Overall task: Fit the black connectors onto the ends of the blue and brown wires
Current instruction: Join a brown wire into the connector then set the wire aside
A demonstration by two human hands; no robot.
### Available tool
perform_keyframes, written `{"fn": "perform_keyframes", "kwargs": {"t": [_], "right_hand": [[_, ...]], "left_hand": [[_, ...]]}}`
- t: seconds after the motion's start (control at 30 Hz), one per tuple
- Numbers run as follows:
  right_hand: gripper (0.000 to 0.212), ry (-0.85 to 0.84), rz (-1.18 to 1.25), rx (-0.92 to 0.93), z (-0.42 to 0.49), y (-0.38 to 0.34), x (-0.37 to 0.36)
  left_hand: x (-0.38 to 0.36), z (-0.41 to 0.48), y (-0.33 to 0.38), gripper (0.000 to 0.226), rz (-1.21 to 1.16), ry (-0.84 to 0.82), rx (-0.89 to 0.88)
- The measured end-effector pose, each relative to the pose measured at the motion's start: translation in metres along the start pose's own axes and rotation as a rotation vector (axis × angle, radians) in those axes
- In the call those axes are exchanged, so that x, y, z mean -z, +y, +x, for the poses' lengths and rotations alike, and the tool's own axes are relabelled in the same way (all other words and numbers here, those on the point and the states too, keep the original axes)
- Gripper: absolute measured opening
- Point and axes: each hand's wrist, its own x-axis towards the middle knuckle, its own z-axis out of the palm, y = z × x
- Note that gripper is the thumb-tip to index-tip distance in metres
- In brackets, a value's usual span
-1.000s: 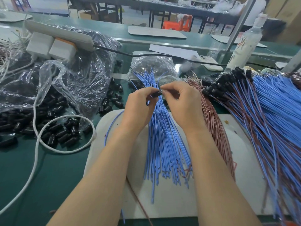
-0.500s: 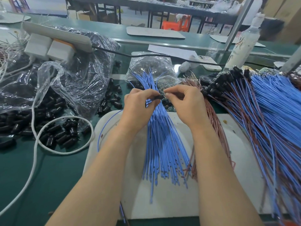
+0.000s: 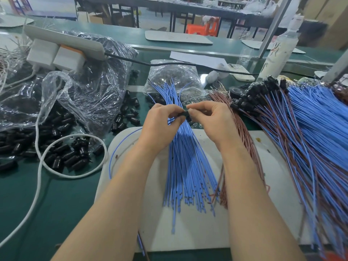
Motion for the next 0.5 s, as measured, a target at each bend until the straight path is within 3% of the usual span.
{"fn": "perform_keyframes", "kwargs": {"t": [0.2,0.5], "right_hand": [[0.008,0.028,0.272,-0.149,0.0002,0.003,-0.0065],[0.012,0.009,0.337,-0.208,0.0014,0.0079,-0.0102]], "left_hand": [[-0.0018,0.002,-0.0013,0.015,0.012,-0.02,0.026],[-0.0002,0.0009,0.0049,0.012,-0.059,-0.011,0.034]]}}
